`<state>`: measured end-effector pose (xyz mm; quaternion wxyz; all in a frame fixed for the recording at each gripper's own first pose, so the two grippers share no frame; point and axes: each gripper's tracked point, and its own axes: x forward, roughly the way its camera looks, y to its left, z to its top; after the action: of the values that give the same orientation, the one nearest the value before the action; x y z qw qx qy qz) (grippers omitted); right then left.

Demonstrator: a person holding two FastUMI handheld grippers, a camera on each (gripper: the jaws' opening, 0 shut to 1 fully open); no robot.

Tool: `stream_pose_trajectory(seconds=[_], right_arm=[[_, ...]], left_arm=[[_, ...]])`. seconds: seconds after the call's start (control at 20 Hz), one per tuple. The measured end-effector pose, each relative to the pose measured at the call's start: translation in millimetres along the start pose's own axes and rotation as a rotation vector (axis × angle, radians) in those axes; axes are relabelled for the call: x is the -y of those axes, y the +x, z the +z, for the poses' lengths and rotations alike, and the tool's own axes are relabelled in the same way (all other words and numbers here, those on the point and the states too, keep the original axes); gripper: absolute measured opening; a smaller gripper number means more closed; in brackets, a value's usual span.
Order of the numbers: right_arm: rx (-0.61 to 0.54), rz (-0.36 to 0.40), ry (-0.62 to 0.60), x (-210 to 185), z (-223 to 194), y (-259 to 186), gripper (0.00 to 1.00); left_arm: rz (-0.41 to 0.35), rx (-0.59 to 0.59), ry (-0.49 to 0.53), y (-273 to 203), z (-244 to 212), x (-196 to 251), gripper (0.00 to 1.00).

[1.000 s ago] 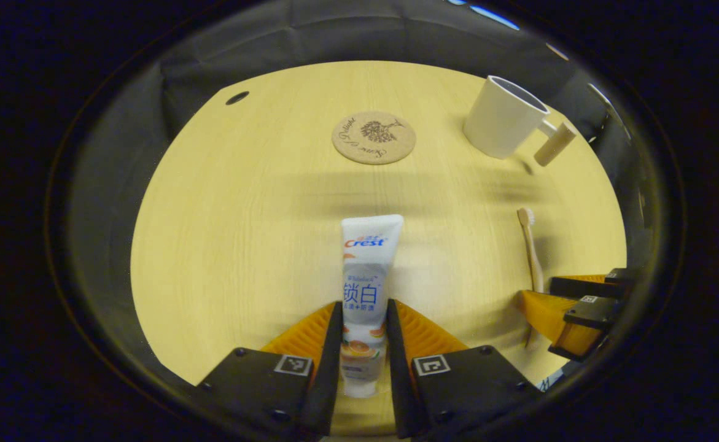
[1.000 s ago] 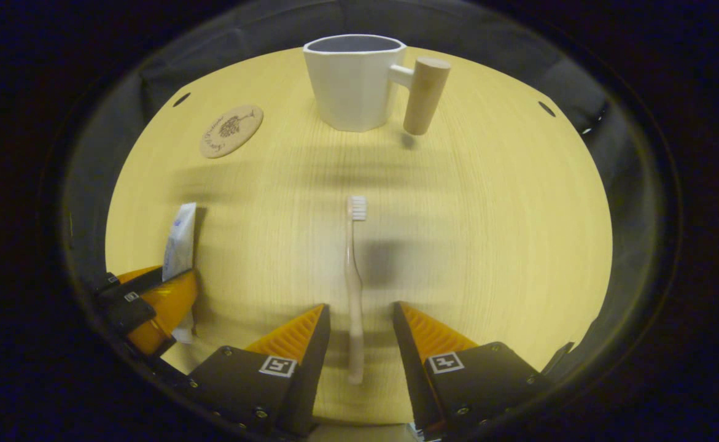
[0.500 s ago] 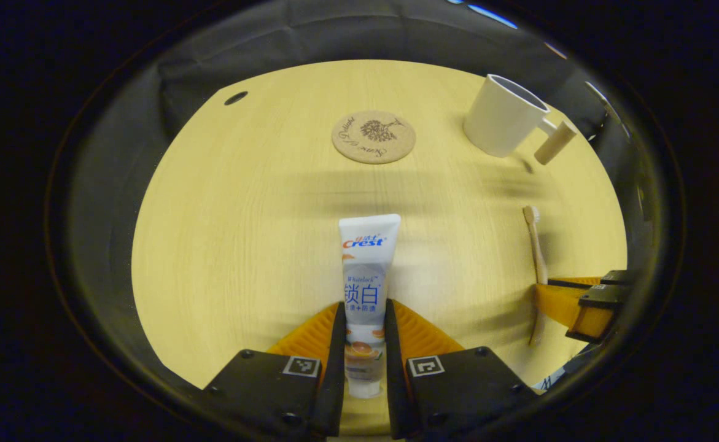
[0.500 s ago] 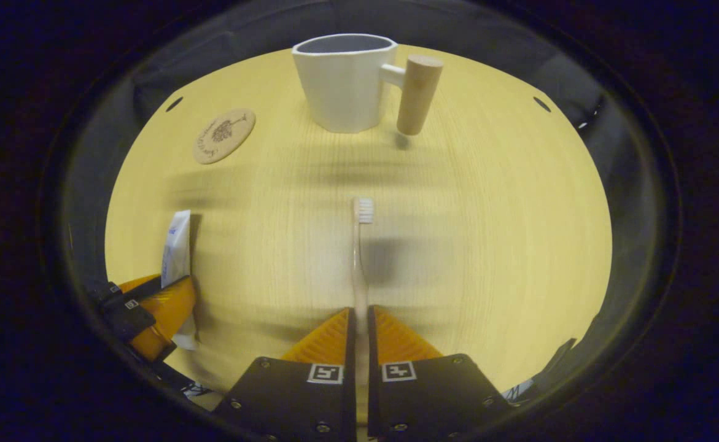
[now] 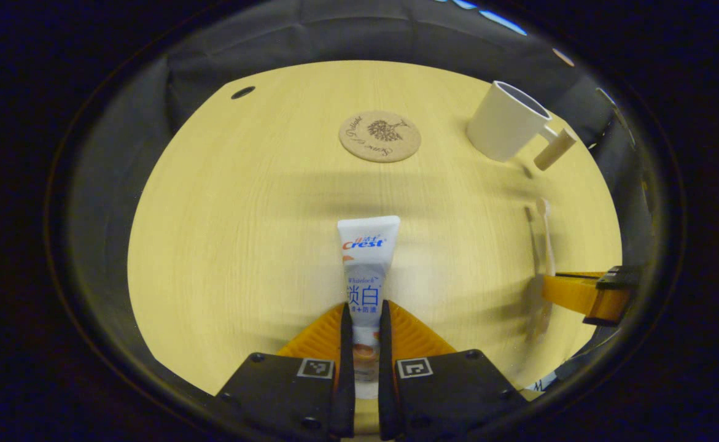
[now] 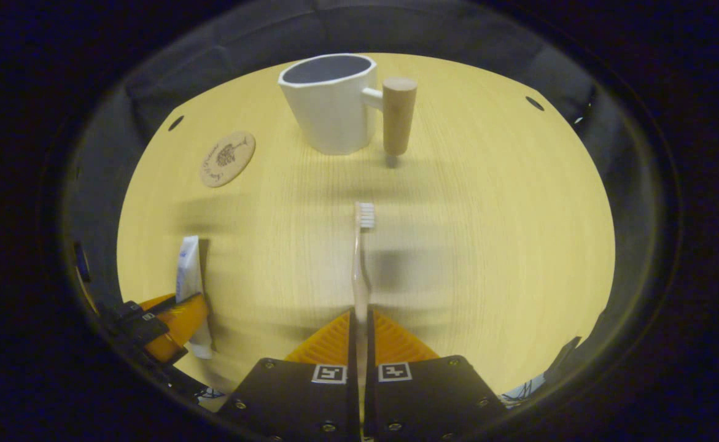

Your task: Put the toothbrush and toothpaste on the desktop into the cup, then pick up the cup and place it on the coaster on the desktop.

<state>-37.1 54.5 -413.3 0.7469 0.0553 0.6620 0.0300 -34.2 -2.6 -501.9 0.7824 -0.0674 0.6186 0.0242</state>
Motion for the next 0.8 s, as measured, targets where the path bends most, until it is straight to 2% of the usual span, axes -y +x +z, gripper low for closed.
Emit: stream_pose_trajectory(seconds=[0.3,0.6,0.65,0.7,0.8], right_arm=[[0.134,0.035,0.041,7,37,-47,0.04],[0.277,0.090,0.076,5,108,-87,0.04],[0.302,0.094,0.076,3,120,-89,0.07],[0.322,0.102,0.077,1,133,-92,0.04],[0.355,0.117,0.087,-1,158,-100,0.04]], left_arm=[[0.012,-0.016,-0.036,-4,-8,-9,0.23],[0.021,-0.027,-0.084,-13,-20,-24,0.23],[0.017,-0.025,-0.091,-17,-22,-27,0.23],[0.015,-0.018,-0.096,-20,-24,-30,0.23],[0.020,-0.008,-0.100,-27,-27,-37,0.23]])
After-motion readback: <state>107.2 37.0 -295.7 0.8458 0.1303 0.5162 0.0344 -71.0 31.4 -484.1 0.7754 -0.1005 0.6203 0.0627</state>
